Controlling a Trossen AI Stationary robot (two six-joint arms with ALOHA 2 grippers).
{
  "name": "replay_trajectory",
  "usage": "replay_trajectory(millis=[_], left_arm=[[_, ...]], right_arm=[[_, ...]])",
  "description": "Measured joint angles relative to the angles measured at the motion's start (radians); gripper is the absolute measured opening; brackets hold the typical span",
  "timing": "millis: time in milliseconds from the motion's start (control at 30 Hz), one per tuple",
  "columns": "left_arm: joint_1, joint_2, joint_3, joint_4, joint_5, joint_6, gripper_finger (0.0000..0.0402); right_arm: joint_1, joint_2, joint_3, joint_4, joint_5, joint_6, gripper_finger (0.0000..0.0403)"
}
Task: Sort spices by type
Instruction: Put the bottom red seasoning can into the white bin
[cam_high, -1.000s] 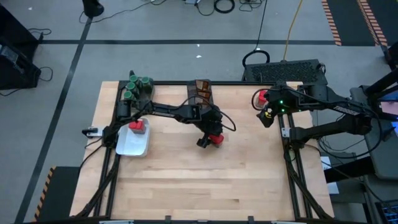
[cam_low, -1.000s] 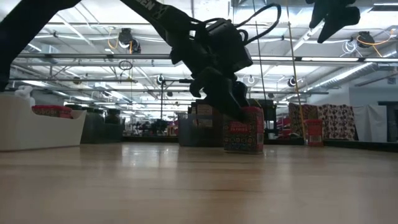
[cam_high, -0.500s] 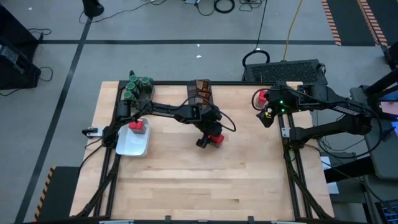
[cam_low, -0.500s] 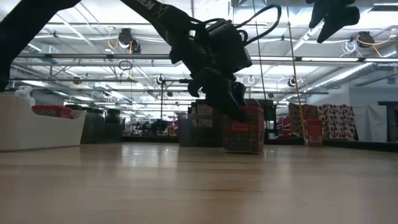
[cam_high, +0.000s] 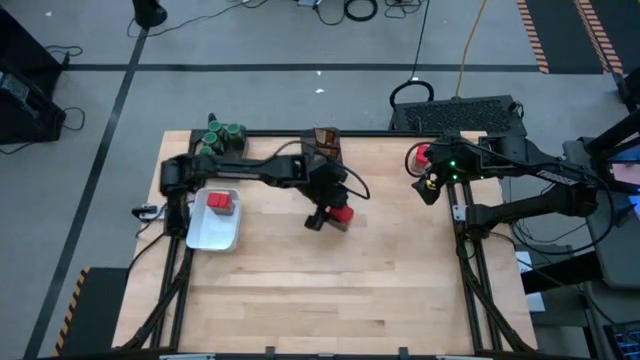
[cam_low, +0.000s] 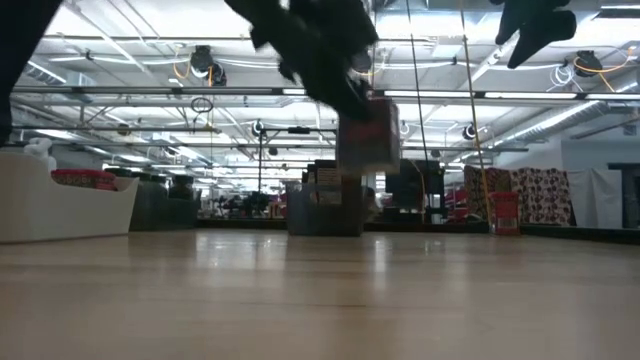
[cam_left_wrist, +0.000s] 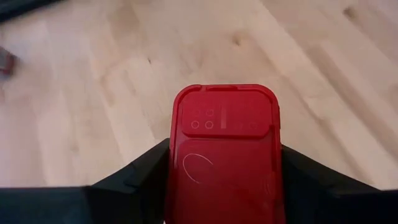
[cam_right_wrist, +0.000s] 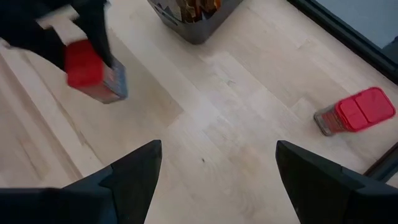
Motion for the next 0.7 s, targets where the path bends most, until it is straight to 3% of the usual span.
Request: replay_trajectory(millis=[400, 700], left_arm=[[0.052, -0.352, -0.058, -0.482, -0.068, -0.147, 0.0226], [0.057, -0.795, -0.445, -0.523, -0.142, -0.295, 0.0227]], right_arm=[[0.0, 0.0, 0.0, 0.079, -0.003, -0.031, 0.0299], [0.0, 0.0, 0.0, 0.084, -0.004, -0.031, 0.0299]])
